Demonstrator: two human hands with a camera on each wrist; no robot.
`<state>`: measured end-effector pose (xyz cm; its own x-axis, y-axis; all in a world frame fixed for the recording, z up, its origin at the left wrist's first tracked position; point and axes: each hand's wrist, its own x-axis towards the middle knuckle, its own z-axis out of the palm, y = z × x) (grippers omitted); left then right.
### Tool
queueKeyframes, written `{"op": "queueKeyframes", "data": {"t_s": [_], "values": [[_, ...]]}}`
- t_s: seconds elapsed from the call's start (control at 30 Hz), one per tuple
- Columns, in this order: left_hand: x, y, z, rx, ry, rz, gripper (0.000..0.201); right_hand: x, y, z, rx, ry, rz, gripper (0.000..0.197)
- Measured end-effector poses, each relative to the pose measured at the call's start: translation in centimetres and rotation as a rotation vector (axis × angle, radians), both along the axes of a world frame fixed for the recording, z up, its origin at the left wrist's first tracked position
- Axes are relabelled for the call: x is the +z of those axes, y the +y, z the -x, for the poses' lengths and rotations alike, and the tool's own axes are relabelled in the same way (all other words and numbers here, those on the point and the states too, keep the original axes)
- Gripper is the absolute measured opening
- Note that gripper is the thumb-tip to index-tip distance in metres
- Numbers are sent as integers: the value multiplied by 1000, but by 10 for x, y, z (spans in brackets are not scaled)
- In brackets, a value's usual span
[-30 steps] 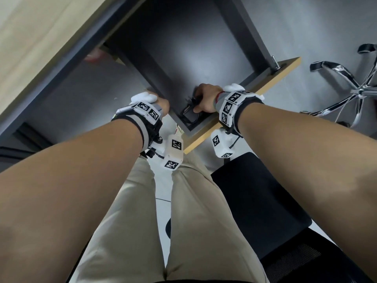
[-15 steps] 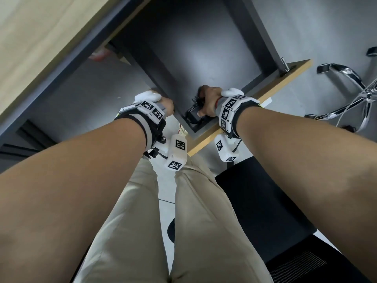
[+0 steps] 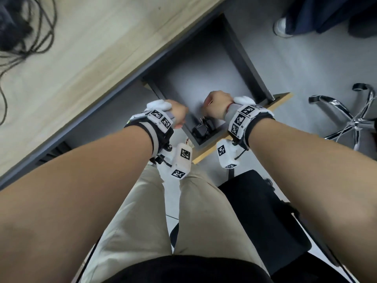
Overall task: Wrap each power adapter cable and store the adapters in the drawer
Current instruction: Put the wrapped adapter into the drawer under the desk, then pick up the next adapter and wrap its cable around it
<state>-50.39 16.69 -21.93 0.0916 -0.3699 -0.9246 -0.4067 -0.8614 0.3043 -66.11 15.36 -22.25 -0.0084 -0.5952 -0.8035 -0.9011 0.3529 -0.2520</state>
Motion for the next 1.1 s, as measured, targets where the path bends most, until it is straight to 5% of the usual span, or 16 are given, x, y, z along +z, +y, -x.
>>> {"op": "queueKeyframes", "data": {"t_s": [0.33,0.5,0.77,1.0,1.1], "values": [[167,-50,-50,165,99,208,28,154,-59,-65,-124,-167,211,12],[238,-71,-133,299,54,388,11,220,-101,-142,-85,-315,331,17],[265,-84,-257,426,58,396,15,250,-148,-270,-8,-380,380,19],[251,-98,-361,428,-39,405,25,243,-164,-365,150,-196,358,17],[245,-104,-387,422,-24,390,24,223,-166,-380,311,-51,272,38]]}}
